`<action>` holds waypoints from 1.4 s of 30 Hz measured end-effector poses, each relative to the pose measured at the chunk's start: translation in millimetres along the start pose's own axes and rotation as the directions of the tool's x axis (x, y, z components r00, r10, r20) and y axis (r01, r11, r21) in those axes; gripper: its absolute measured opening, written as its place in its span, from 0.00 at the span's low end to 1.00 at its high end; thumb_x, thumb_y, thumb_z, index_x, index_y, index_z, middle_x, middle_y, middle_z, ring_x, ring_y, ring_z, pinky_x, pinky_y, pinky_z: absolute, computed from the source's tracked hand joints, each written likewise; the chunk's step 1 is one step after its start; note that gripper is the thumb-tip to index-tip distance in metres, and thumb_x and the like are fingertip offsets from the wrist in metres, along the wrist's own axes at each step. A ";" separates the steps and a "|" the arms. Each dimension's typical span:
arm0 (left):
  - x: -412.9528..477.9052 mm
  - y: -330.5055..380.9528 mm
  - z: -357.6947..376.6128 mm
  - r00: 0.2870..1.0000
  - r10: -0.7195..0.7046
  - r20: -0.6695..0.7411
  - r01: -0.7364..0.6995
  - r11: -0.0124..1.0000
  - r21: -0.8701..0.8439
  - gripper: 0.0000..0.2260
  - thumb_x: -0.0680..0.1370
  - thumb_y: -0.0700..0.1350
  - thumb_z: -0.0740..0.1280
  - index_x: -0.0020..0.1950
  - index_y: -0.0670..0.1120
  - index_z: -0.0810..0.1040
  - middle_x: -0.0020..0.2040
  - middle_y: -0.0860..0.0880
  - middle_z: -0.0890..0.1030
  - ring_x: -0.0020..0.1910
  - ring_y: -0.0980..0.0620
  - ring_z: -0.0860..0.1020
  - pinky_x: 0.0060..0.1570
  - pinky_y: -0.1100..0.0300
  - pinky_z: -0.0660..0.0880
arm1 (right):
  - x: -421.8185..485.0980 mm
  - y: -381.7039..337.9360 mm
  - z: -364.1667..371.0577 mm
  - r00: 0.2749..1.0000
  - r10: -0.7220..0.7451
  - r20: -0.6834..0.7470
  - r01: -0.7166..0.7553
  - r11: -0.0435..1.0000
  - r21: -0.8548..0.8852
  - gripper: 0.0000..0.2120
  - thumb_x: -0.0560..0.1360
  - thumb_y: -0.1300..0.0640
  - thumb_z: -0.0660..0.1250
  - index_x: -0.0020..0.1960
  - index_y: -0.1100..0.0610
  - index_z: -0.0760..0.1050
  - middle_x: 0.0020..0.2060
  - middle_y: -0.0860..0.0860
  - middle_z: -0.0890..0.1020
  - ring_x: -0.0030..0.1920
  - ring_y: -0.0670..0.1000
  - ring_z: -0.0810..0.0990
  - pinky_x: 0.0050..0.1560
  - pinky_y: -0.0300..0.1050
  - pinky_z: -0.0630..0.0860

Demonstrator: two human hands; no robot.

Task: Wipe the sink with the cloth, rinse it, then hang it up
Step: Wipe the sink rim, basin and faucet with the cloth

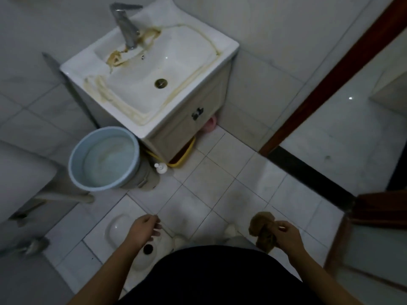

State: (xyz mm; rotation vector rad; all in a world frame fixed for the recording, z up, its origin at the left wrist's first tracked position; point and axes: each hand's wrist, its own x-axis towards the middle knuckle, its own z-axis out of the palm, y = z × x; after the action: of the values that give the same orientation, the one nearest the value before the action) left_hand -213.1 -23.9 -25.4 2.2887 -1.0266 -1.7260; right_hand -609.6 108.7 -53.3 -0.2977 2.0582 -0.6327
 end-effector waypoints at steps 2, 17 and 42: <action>-2.8 10.3 16.4 1.000 -0.007 -0.014 0.007 1.000 0.010 0.13 0.84 0.44 0.60 0.53 0.36 0.80 0.49 0.37 0.84 0.40 0.43 0.80 0.39 0.58 0.72 | 10.2 -5.9 -17.5 0.999 -0.031 0.018 0.030 0.999 0.009 0.04 0.74 0.62 0.73 0.44 0.57 0.78 0.41 0.59 0.83 0.43 0.59 0.82 0.49 0.60 0.81; 46.6 104.4 61.4 0.991 -0.132 -0.036 0.132 0.991 -0.011 0.13 0.83 0.43 0.63 0.52 0.34 0.80 0.43 0.37 0.83 0.38 0.42 0.79 0.38 0.56 0.70 | 114.9 -176.1 -46.4 0.957 -0.282 0.065 0.279 0.959 0.043 0.03 0.73 0.61 0.73 0.44 0.58 0.79 0.41 0.58 0.81 0.41 0.54 0.80 0.47 0.51 0.79; 133.4 324.1 64.8 0.990 -0.053 -0.132 0.021 0.973 -0.228 0.14 0.84 0.45 0.59 0.54 0.36 0.79 0.52 0.36 0.84 0.40 0.44 0.80 0.38 0.57 0.72 | 276.6 -413.5 9.0 0.869 -0.307 0.388 0.414 0.881 -0.228 0.04 0.75 0.66 0.72 0.47 0.65 0.78 0.37 0.53 0.81 0.40 0.53 0.81 0.37 0.31 0.76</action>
State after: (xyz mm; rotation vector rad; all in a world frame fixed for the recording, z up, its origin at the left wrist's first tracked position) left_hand -398.9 -327.7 -10.4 2.2570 -0.7257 -1.5795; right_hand -765.7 -363.1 -30.4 -0.9345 1.7641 -0.4407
